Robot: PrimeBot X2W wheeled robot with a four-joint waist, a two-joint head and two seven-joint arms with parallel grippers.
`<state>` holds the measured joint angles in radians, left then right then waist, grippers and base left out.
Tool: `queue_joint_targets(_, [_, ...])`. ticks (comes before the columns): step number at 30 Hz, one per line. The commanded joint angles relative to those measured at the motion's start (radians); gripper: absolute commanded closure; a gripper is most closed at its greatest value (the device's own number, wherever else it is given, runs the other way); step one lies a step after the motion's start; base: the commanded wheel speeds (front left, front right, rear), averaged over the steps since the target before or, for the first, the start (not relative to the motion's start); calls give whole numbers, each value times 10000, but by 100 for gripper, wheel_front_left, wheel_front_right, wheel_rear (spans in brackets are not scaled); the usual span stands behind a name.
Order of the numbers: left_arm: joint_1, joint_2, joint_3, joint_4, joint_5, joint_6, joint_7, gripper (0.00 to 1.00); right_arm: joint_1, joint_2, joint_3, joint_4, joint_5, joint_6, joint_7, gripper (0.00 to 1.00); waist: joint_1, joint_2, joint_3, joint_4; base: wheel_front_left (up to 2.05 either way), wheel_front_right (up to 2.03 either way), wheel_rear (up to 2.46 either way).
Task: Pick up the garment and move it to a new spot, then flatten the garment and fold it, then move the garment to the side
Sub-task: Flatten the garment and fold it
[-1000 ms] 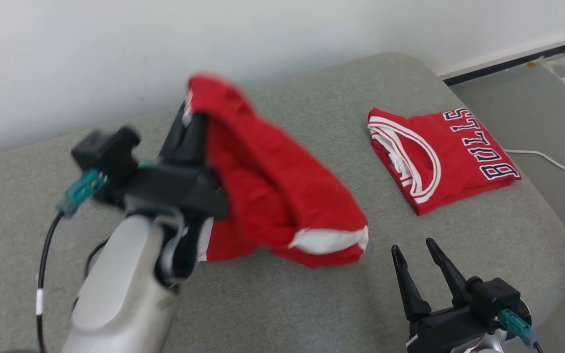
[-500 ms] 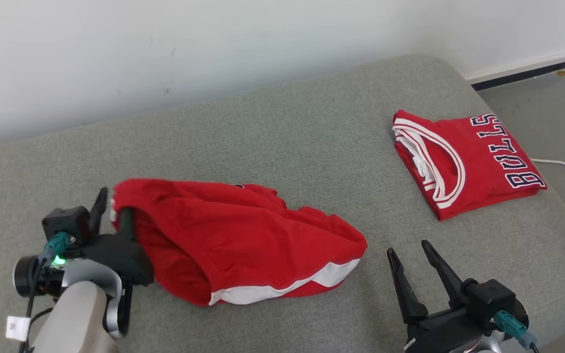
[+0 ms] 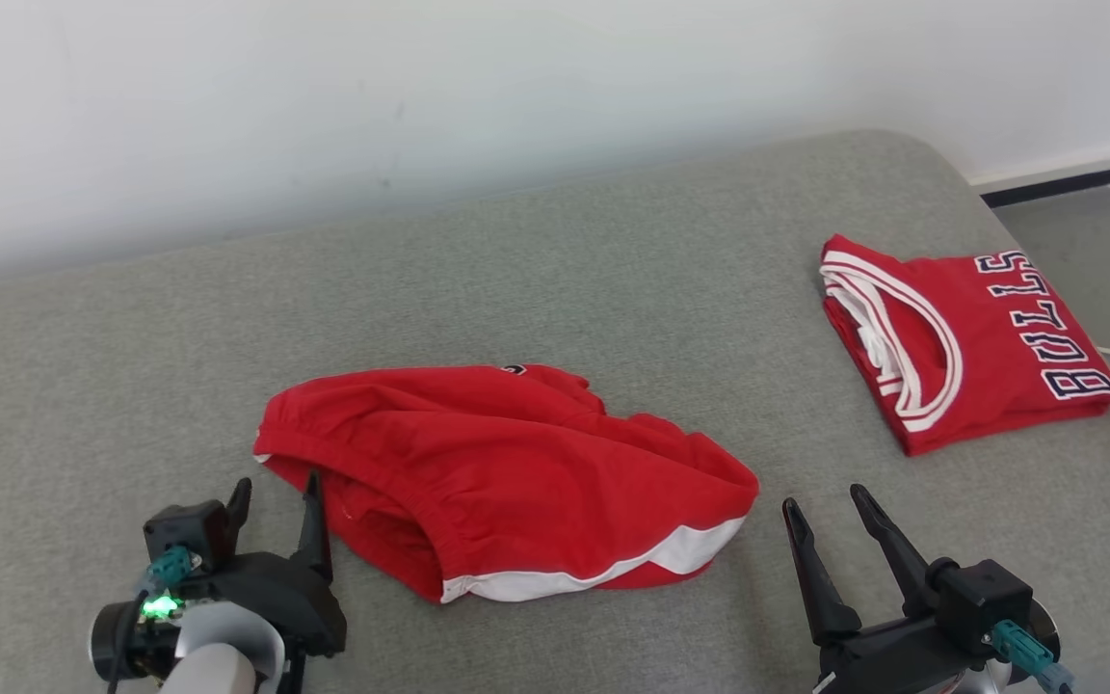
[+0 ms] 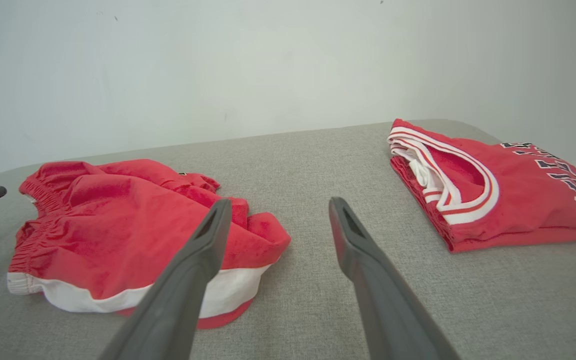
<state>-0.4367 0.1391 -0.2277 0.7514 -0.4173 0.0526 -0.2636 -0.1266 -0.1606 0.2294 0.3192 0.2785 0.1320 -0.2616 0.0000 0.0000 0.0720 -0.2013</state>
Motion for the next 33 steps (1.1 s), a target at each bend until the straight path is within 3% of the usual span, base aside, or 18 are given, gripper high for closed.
queue_joint_targets(1, [257,-79,20,-195,-75,-56,-5,0,53,11,-14,-5,22,-23,-43,0,0,0,-120,281,0,0,0])
queue_joint_targets(8, [858,-465,-295,-1026,-390,-307,194,0,188,58,-128,-25,-39,-23,-41,0,0,0,-287,587,0,0,0])
queue_joint_targets(15, [1292,-787,-1052,-2027,-1165,-872,1460,0,230,-12,-92,-65,22,-23,-41,0,0,0,-331,528,0,0,0])
queue_joint_targets(23, [1043,-865,-1564,-2041,-1730,-378,2572,0,94,41,-27,-80,49,-23,-41,0,0,0,-143,43,0,0,0])
queue_joint_targets(29, [847,-871,-1639,-1945,-1851,121,2704,0,16,91,7,-84,29,-23,-41,0,0,0,10,-201,0,0,0])
queue_joint_targets(30, [820,-871,-1651,-1940,-1871,143,2709,20,17,95,5,-89,27,-23,-41,0,0,0,26,-213,0,0,0])
queue_joint_targets(31, [782,-875,-1677,-1945,-1899,152,2703,48,16,106,1,-99,24,-23,-41,0,0,0,40,-222,0,0,0])
queue_joint_targets(32, [754,-878,-1706,-1947,-1933,118,2707,87,19,111,-11,-108,20,-23,-41,0,0,0,49,-223,0,0,0])
queue_joint_targets(33, [741,-875,-1713,-1955,-1974,94,2690,100,32,114,-33,-111,13,-23,-41,0,0,0,54,-215,0,0,0])
